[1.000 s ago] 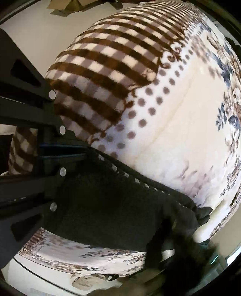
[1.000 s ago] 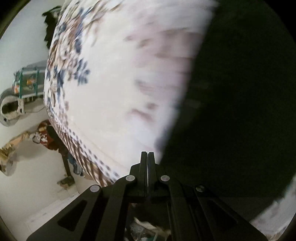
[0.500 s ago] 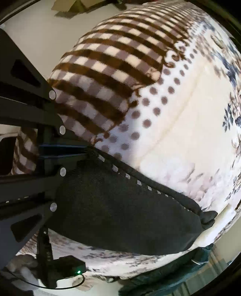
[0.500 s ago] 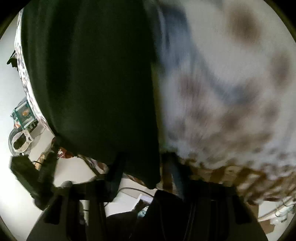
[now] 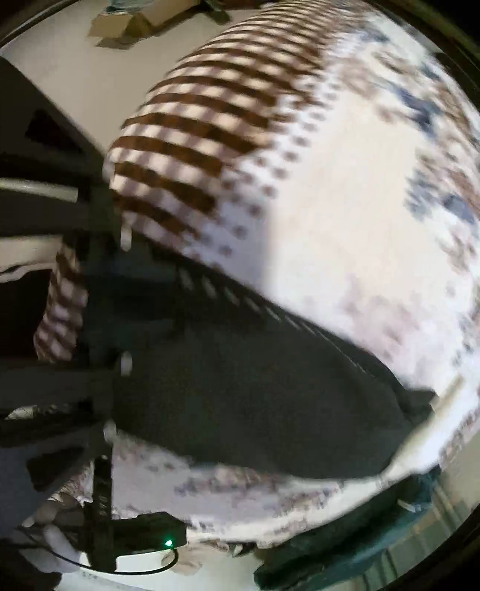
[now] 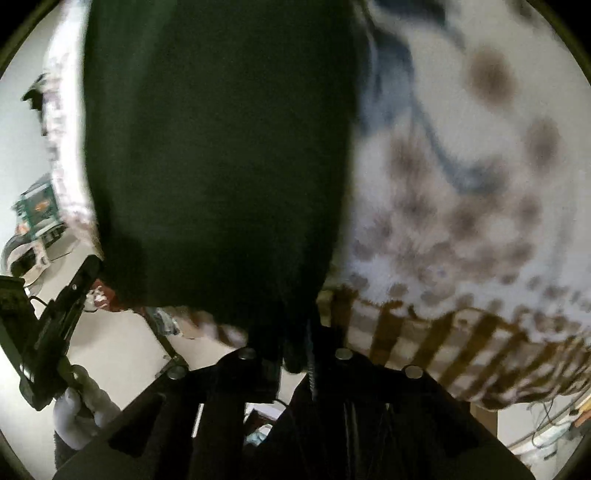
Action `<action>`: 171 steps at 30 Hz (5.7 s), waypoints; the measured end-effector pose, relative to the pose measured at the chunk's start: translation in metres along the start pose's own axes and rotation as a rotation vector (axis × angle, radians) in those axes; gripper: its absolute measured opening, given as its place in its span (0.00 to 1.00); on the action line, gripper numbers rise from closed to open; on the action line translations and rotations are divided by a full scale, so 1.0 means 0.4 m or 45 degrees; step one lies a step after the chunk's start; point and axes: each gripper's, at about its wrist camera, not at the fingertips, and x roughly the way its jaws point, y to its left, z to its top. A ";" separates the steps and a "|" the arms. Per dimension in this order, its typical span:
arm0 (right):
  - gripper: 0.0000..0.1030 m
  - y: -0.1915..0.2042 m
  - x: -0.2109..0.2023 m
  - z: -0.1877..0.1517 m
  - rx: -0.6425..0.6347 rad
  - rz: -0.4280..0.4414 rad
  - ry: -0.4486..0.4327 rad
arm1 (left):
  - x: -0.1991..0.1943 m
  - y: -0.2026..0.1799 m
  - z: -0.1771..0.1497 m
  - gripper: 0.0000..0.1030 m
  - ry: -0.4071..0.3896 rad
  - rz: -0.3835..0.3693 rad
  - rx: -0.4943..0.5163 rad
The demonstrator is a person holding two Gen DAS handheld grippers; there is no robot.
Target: Fold small clothes
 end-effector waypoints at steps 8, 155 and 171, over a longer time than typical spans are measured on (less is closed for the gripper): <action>0.56 0.022 -0.303 0.238 0.034 0.160 -0.355 | 0.038 -0.200 0.411 0.63 -0.221 -0.248 0.172; 0.53 0.009 -0.692 0.941 0.276 0.581 -0.799 | 0.294 -0.359 1.022 0.65 -0.172 -0.635 0.097; 0.12 -0.026 -0.625 1.010 0.068 0.154 -0.811 | 0.434 -0.463 1.069 0.09 -0.078 -0.411 0.354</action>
